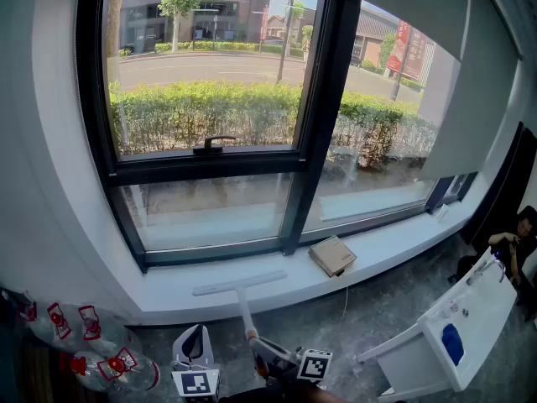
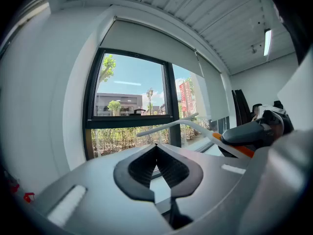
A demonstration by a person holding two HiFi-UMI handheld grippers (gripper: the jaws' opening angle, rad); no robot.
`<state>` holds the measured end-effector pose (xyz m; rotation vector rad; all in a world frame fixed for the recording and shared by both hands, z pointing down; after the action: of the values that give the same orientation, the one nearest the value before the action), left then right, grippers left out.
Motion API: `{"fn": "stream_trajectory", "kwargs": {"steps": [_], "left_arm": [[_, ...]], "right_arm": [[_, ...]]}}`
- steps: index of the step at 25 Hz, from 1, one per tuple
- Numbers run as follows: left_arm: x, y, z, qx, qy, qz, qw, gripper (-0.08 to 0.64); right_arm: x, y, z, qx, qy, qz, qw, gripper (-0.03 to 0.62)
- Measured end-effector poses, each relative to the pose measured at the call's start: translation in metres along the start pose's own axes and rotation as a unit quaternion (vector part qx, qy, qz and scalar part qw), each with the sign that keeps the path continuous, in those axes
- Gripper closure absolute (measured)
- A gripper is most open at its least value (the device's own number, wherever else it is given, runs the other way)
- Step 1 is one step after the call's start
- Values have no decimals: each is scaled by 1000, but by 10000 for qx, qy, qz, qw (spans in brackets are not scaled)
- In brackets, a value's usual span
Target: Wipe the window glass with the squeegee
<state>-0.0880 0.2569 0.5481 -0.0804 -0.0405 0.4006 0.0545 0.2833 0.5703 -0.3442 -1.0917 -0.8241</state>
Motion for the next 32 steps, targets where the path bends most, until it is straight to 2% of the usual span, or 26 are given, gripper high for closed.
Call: {"fn": "stream_trajectory", "kwargs": {"steps": [5, 11, 14, 20, 32], "left_arm": [[-8, 19, 16, -136, 42, 35, 9999, 545], [-22, 27, 20, -208, 110, -141, 9996, 545], [-23, 30, 18, -140, 116, -108, 9998, 545], [-27, 38, 12, -28, 133, -123, 9998, 545], [-75, 69, 13, 58, 294, -638, 9975, 545]], "right_arm": [[0, -5, 9, 42, 77, 75, 9999, 548], [-6, -17, 20, -33, 58, 1, 10000, 548], [-8, -16, 21, -33, 93, 31, 9999, 548], [-23, -22, 18, 50, 122, -180, 9998, 546], [-47, -62, 31, -189, 225, -373, 9989, 546]]}}
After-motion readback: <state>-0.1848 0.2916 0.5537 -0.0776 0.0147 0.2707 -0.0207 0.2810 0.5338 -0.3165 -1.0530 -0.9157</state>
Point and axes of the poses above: the fingertips, and each gripper's own axes: y backward along the fingers, x to its right, z out of its underside, the point moved 3 cm from there along y, backward along the fingers, and after that the axes turned 4 degrees about z, right-handed, at the moved point
